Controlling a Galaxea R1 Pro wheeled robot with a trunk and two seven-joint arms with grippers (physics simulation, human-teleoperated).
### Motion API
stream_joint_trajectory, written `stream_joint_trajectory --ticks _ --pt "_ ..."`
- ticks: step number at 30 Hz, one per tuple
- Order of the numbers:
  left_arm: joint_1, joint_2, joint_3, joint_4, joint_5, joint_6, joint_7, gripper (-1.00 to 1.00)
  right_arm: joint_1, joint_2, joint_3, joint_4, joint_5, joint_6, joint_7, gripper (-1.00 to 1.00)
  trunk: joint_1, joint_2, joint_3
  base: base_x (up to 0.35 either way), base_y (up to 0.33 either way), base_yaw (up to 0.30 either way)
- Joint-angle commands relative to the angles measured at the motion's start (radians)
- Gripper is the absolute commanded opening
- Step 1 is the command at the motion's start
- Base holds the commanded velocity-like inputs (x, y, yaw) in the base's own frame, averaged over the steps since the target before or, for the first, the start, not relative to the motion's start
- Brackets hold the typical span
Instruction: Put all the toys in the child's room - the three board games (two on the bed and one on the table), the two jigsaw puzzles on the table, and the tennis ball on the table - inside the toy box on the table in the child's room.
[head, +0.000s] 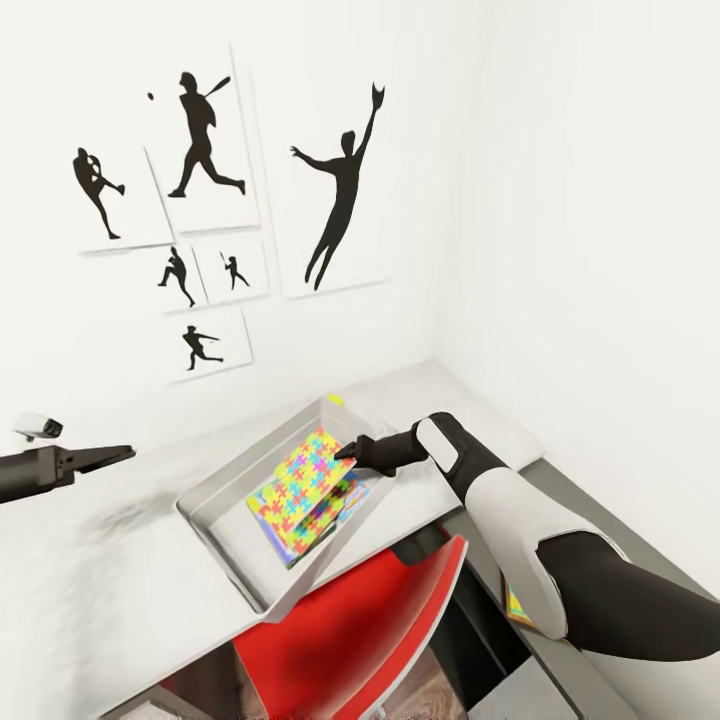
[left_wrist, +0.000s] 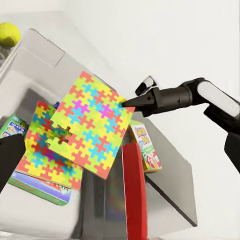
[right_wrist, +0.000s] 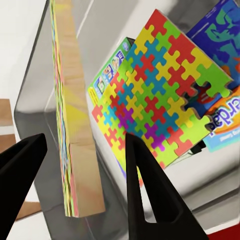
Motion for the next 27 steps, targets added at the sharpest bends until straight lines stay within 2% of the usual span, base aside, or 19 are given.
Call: stream_joint_trajectory --ticks 1,4,7,17,22,27 --pt "0.000 0.001 -0.001 -0.007 0.015 0.011 -0.004 1.00 -0.001 0.000 0.002 -0.001 0.010 -0.001 0.009 -1.00 0.001 -0.002 -0.004 0.000 0.000 0.000" --pt "0.000 0.002 -0.001 -0.014 0.041 0.011 -0.004 1.00 -0.001 0.000 0.002 -0.002 0.010 -0.007 0.009 -1.00 0.001 -0.002 -0.009 0.000 0.000 0.000" --pt "0.001 0.002 -0.002 -0.017 0.051 0.011 -0.004 1.00 -0.001 0.000 0.002 -0.002 0.010 -0.011 0.009 -1.00 0.001 -0.002 -0.014 0.000 0.000 0.000" --pt "0.001 0.002 -0.004 -0.018 0.054 0.011 -0.004 1.00 -0.001 0.000 0.003 -0.005 0.011 -0.016 0.009 -1.00 0.001 -0.002 -0.030 0.000 0.000 0.000" --pt "0.001 0.002 -0.004 -0.018 0.054 0.011 -0.004 1.00 0.000 0.000 0.004 -0.008 0.010 -0.067 0.015 -1.00 0.001 -0.002 -0.033 0.000 0.000 0.000" --pt "0.001 0.002 -0.004 -0.018 0.054 0.011 -0.004 1.00 0.000 0.000 0.008 -0.009 0.009 -0.086 0.020 -1.00 0.001 -0.002 -0.034 0.000 0.000 0.000"
